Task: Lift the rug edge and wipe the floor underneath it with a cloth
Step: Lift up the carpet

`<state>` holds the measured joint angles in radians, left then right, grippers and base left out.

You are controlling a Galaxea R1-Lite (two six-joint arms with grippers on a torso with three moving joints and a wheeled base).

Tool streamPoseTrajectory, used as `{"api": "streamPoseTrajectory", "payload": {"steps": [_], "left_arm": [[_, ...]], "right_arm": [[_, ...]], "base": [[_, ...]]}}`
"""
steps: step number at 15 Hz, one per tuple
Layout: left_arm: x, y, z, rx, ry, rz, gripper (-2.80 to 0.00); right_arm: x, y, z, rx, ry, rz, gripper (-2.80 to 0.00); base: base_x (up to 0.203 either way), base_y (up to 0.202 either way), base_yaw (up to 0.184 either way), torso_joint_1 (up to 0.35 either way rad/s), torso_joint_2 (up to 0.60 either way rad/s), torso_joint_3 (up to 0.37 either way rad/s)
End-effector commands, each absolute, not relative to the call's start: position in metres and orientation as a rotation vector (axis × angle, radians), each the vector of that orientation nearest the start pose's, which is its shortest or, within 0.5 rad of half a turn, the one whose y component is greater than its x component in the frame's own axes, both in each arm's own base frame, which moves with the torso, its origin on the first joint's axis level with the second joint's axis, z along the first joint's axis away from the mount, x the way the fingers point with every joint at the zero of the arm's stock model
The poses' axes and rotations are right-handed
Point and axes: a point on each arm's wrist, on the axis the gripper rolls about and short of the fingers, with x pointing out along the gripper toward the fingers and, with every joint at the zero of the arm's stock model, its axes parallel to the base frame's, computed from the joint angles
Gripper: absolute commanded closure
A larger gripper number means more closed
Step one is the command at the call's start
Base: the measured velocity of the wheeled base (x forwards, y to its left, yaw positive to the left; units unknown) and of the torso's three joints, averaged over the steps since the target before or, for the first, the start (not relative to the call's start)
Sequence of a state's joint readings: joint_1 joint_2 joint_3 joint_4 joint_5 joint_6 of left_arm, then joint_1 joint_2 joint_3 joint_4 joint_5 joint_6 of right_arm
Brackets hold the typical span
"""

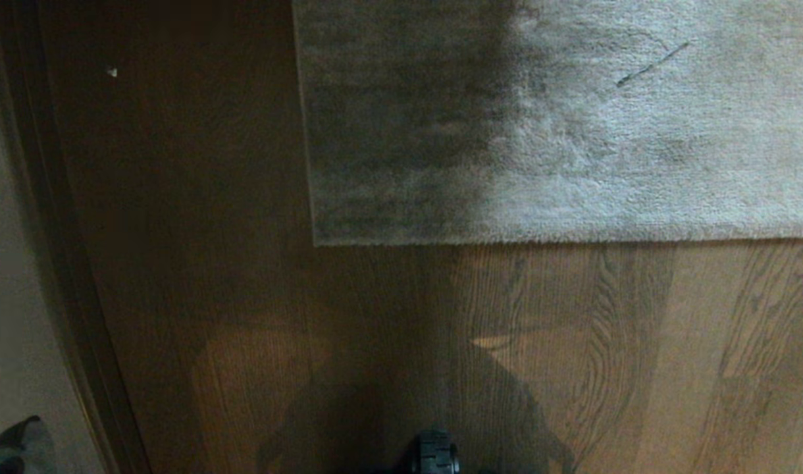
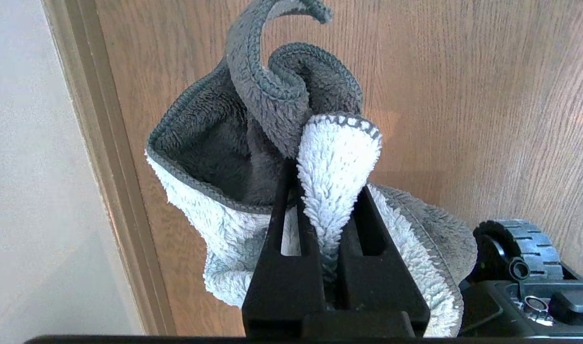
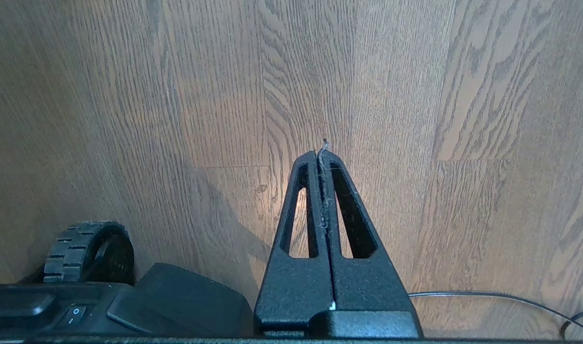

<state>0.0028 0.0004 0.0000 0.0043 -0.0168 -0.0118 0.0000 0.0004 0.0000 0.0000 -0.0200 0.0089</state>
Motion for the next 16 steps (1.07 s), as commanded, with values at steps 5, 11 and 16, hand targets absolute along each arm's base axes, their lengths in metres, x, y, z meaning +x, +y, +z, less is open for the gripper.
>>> {"api": "streamPoseTrajectory", "payload": {"steps": [5, 11, 16], "left_arm": [[-0.023, 0.0, 0.075, -0.012, 0.005, -0.014, 0.0], [-0.023, 0.0, 0.075, -0.012, 0.005, -0.014, 0.0], [-0.023, 0.0, 0.075, -0.012, 0.005, -0.015, 0.0]], "right_arm": [[-0.023, 0.0, 0.076, 0.009, -0.002, -0.02, 0.0], [-0.025, 0.0, 0.09, 0.018, -0.093, 0.022, 0.0], [-0.03, 0.001, 0.108, 0.008, -0.134, 0.033, 0.0]], "base": [[0.0, 0.0, 0.0, 0.0, 0.0, 0.0], [0.0, 0.0, 0.0, 0.0, 0.0, 0.0], [0.0, 0.0, 0.0, 0.0, 0.0, 0.0]]}}
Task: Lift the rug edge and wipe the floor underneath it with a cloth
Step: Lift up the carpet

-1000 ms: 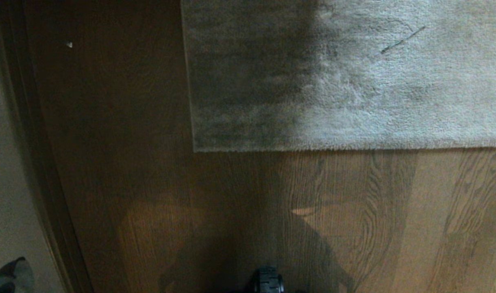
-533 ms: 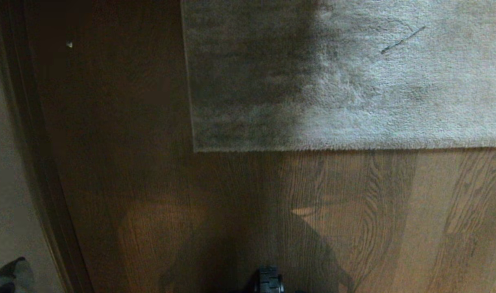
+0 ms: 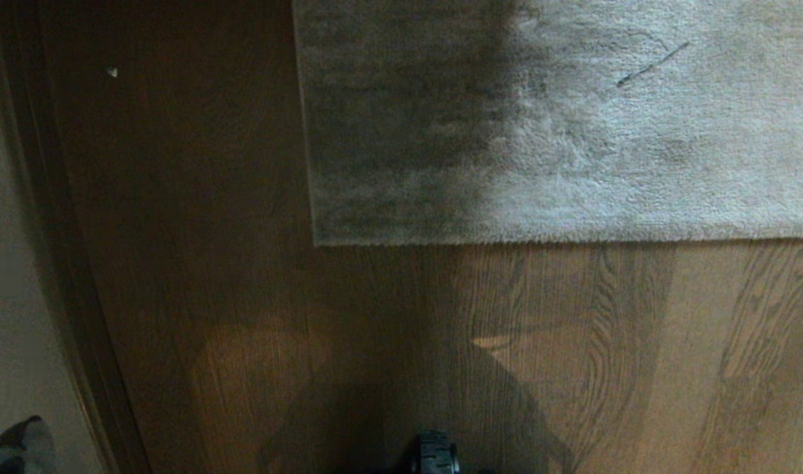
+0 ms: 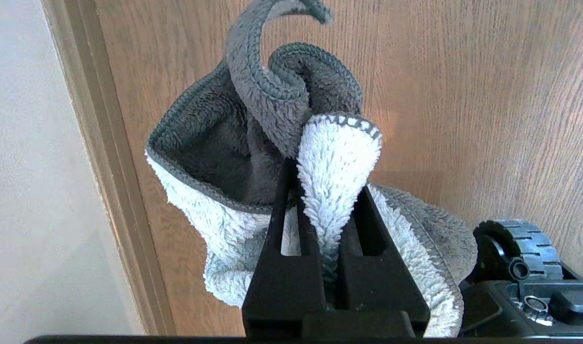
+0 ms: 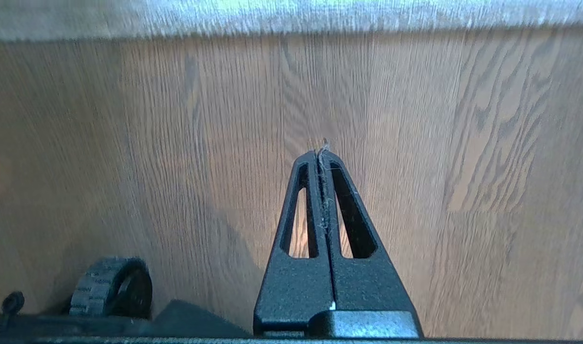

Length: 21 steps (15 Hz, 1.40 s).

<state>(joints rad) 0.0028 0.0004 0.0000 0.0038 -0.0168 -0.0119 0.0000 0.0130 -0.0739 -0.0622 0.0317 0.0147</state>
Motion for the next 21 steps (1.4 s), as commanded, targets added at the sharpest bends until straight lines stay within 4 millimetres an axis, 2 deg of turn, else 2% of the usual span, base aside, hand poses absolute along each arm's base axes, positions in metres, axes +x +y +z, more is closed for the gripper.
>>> {"api": "streamPoseTrajectory", "payload": {"steps": [1, 5, 8, 11, 13, 16, 21], "left_arm": [[-0.023, 0.0, 0.075, -0.012, 0.003, -0.015, 0.0], [-0.023, 0.0, 0.075, -0.012, 0.005, -0.015, 0.0], [-0.023, 0.0, 0.075, -0.012, 0.003, -0.014, 0.0], [-0.023, 0.0, 0.075, -0.012, 0.004, -0.015, 0.0], [-0.023, 0.0, 0.075, -0.012, 0.003, -0.014, 0.0], [-0.023, 0.0, 0.075, -0.012, 0.005, -0.014, 0.0], [-0.023, 0.0, 0.075, -0.012, 0.004, -0.015, 0.0]], "right_arm": [[-0.03, 0.001, 0.113, -0.001, -0.143, 0.036, 0.0], [-0.03, 0.001, 0.144, -0.005, -0.166, 0.048, 0.0], [-0.022, 0.001, 0.167, -0.007, -0.145, 0.054, 0.0], [0.001, 0.002, 0.188, -0.008, -0.128, 0.103, 0.0], [0.018, 0.004, 0.198, -0.012, -0.124, 0.201, 0.0], [0.034, 0.009, 0.195, -0.009, -0.069, 0.421, 0.0], [0.065, 0.012, 0.188, 0.039, 0.065, 0.51, 0.0]], "base": [[0.0, 0.0, 0.0, 0.0, 0.0, 0.0], [0.0, 0.0, 0.0, 0.0, 0.0, 0.0], [0.0, 0.0, 0.0, 0.0, 0.0, 0.0], [0.0, 0.0, 0.0, 0.0, 0.0, 0.0], [0.0, 0.0, 0.0, 0.0, 0.0, 0.0], [0.0, 0.0, 0.0, 0.0, 0.0, 0.0], [0.0, 0.0, 0.0, 0.0, 0.0, 0.0]]}}
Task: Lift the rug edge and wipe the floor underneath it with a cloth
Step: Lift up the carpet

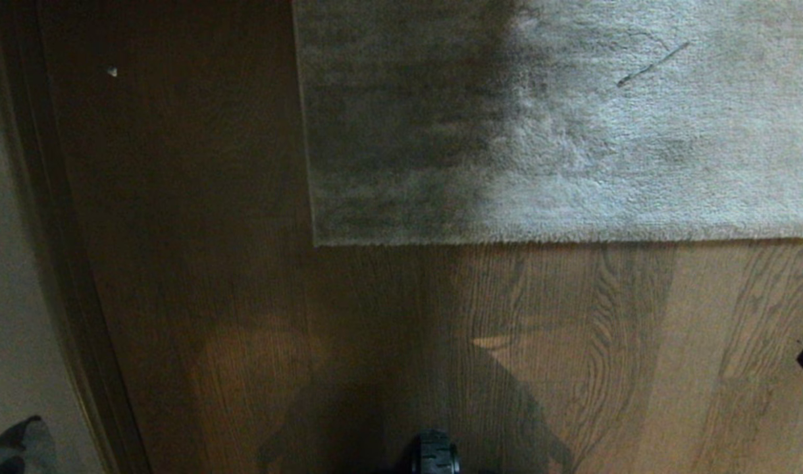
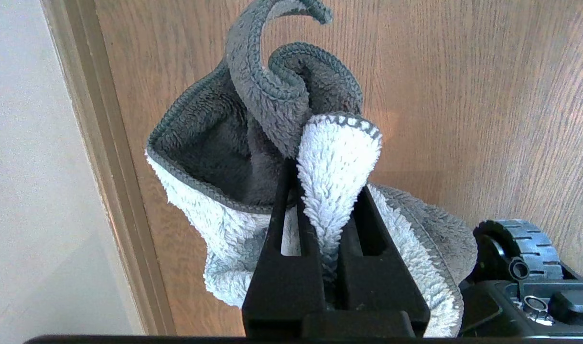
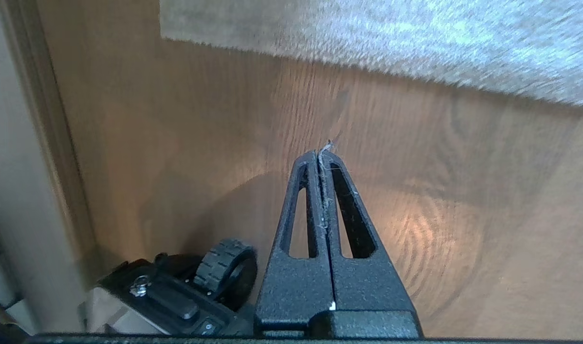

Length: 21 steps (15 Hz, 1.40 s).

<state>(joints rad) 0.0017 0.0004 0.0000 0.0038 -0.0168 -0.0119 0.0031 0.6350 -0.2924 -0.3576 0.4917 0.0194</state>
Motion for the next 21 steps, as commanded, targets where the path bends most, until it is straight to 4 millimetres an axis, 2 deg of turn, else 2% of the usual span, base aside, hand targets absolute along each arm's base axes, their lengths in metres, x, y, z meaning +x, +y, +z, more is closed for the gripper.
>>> {"api": "streamPoseTrajectory", "payload": {"steps": [1, 8, 13, 15, 21], "left_arm": [[-0.023, 0.0, 0.075, -0.012, 0.003, -0.015, 0.0], [-0.023, 0.0, 0.075, -0.012, 0.005, -0.015, 0.0], [-0.023, 0.0, 0.075, -0.012, 0.005, -0.015, 0.0], [-0.023, 0.0, 0.075, -0.012, 0.003, -0.014, 0.0], [-0.023, 0.0, 0.075, -0.012, 0.004, -0.015, 0.0]], "right_arm": [[0.071, 0.014, 0.188, 0.058, 0.078, 0.547, 0.0], [0.107, 0.044, 0.177, 0.113, 0.23, 0.783, 0.0], [0.15, 0.067, 0.157, 0.115, 0.344, 0.834, 0.0], [0.165, 0.074, 0.157, 0.114, 0.341, 0.838, 0.0], [0.177, 0.078, 0.146, 0.109, 0.396, 0.834, 0.0]], "base": [[0.0, 0.0, 0.0, 0.0, 0.0, 0.0], [0.0, 0.0, 0.0, 0.0, 0.0, 0.0], [0.0, 0.0, 0.0, 0.0, 0.0, 0.0], [0.0, 0.0, 0.0, 0.0, 0.0, 0.0], [0.0, 0.0, 0.0, 0.0, 0.0, 0.0]]}}
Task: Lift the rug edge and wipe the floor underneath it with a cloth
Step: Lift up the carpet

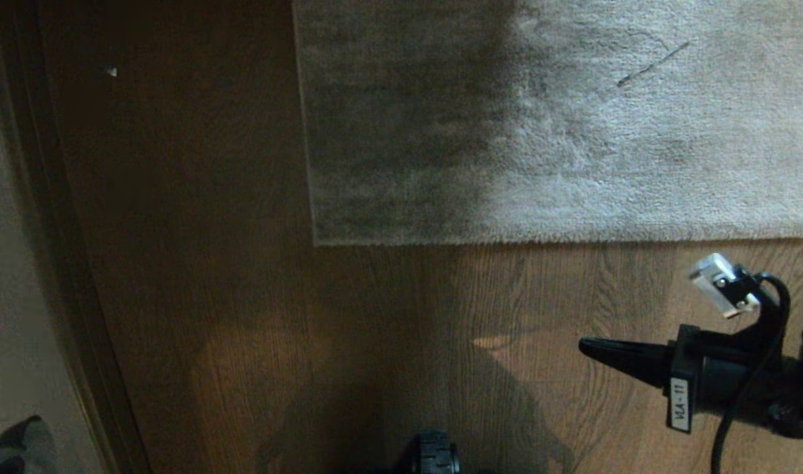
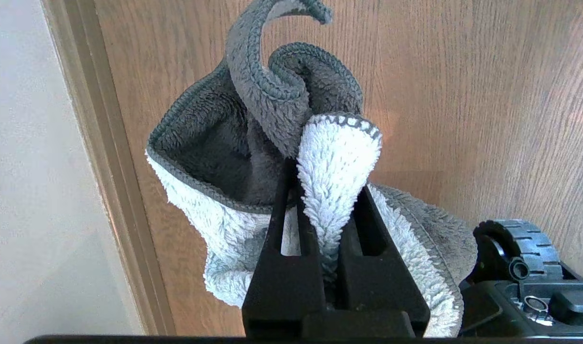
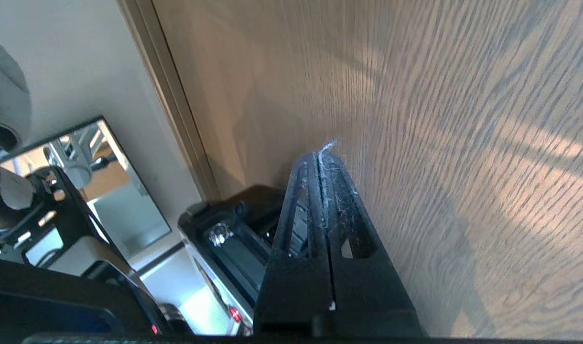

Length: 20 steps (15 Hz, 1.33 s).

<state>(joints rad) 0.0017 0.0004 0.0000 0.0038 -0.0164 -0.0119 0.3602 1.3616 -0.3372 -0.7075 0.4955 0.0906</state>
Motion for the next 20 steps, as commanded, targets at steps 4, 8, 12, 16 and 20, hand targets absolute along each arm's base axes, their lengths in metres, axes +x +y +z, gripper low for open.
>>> {"api": "streamPoseTrajectory", "payload": {"steps": [4, 8, 12, 16, 20], "left_arm": [[-0.023, 0.0, 0.075, -0.012, 0.005, -0.015, 0.0], [-0.023, 0.0, 0.075, -0.012, 0.004, -0.014, 0.0], [-0.023, 0.0, 0.075, -0.012, 0.003, -0.015, 0.0], [-0.023, 0.0, 0.075, -0.012, 0.005, -0.014, 0.0], [-0.023, 0.0, 0.075, -0.012, 0.005, -0.015, 0.0]], "right_arm": [[0.179, 0.079, 0.139, 0.109, 0.43, 0.829, 0.0], [0.184, 0.081, 0.133, 0.109, 0.458, 0.825, 0.0], [0.184, 0.081, 0.127, 0.095, 0.481, 0.827, -2.8], [0.179, 0.079, 0.12, 0.099, 0.511, 0.824, -2.8], [0.178, 0.079, 0.12, 0.1, 0.515, 0.822, -2.8]], "base": [[0.0, 0.0, 0.0, 0.0, 0.0, 0.0], [0.0, 0.0, 0.0, 0.0, 0.0, 0.0], [0.0, 0.0, 0.0, 0.0, 0.0, 0.0], [0.0, 0.0, 0.0, 0.0, 0.0, 0.0], [0.0, 0.0, 0.0, 0.0, 0.0, 0.0]]}}
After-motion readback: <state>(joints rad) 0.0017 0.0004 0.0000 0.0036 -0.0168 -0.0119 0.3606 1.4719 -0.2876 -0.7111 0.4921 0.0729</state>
